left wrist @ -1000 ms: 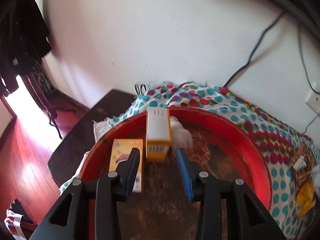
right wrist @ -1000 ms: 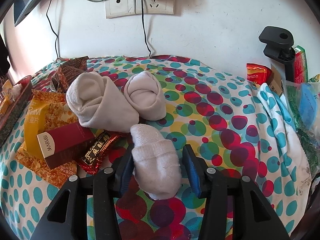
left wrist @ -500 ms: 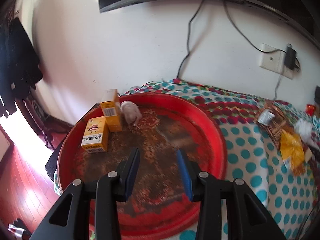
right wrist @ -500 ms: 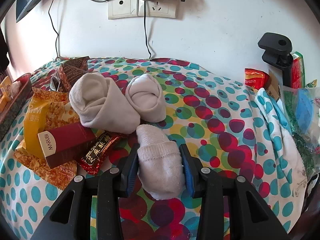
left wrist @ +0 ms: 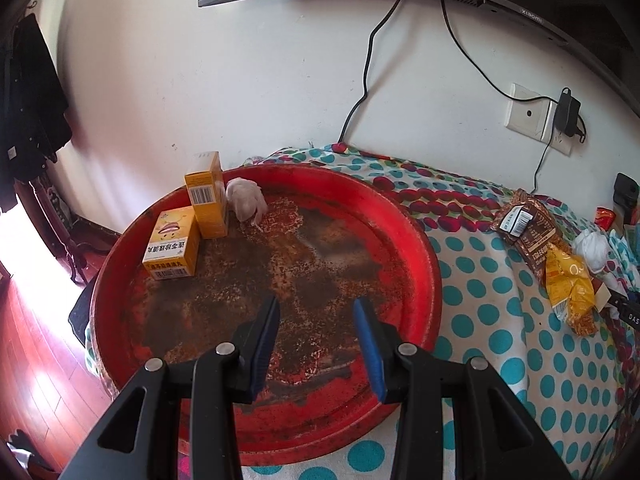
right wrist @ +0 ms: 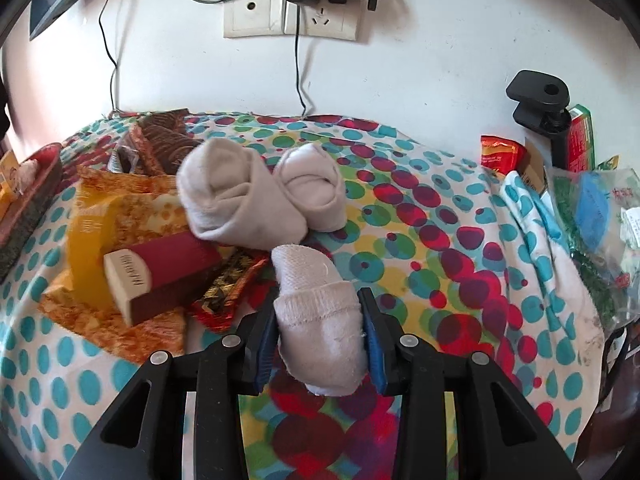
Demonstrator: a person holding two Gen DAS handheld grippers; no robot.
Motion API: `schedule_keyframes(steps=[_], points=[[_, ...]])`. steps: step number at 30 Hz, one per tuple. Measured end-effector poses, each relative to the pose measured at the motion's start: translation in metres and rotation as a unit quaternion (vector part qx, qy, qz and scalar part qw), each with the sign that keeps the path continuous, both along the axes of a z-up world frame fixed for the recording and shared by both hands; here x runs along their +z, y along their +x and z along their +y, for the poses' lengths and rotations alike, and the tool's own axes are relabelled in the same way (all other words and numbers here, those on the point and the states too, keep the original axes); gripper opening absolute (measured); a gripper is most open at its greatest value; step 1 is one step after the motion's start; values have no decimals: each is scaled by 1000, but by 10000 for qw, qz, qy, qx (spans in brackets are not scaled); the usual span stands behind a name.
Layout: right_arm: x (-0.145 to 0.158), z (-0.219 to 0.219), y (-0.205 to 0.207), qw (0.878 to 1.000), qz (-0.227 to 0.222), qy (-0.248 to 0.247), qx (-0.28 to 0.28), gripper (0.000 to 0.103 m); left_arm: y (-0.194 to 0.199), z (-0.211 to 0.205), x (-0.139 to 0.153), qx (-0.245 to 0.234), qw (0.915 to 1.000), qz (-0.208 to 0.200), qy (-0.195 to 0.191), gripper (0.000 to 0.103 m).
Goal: Organize objects
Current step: 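Carry the rolled white sock to the red tray and release it with the right gripper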
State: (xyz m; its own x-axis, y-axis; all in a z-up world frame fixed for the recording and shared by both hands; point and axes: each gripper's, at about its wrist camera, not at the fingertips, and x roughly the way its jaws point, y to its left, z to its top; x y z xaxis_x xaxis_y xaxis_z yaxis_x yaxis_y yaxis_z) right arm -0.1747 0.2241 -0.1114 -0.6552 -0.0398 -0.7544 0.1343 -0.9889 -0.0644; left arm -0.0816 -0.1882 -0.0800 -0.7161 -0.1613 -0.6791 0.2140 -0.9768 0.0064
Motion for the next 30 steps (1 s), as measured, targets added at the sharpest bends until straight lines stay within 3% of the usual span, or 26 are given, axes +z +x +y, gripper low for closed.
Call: schedule_keyframes(steps=[8, 18, 30], points=[[12, -9, 23, 9999, 100, -78, -16, 35, 0, -5, 1, 10, 10000, -9, 92, 40], [57, -37, 54, 9977, 360, -494, 276, 36, 1, -11, 2, 70, 9999, -24, 153, 40], [68, -135, 56, 9899, 242, -535, 1289, 36, 5, -30, 7, 285, 9994, 30, 175, 40]])
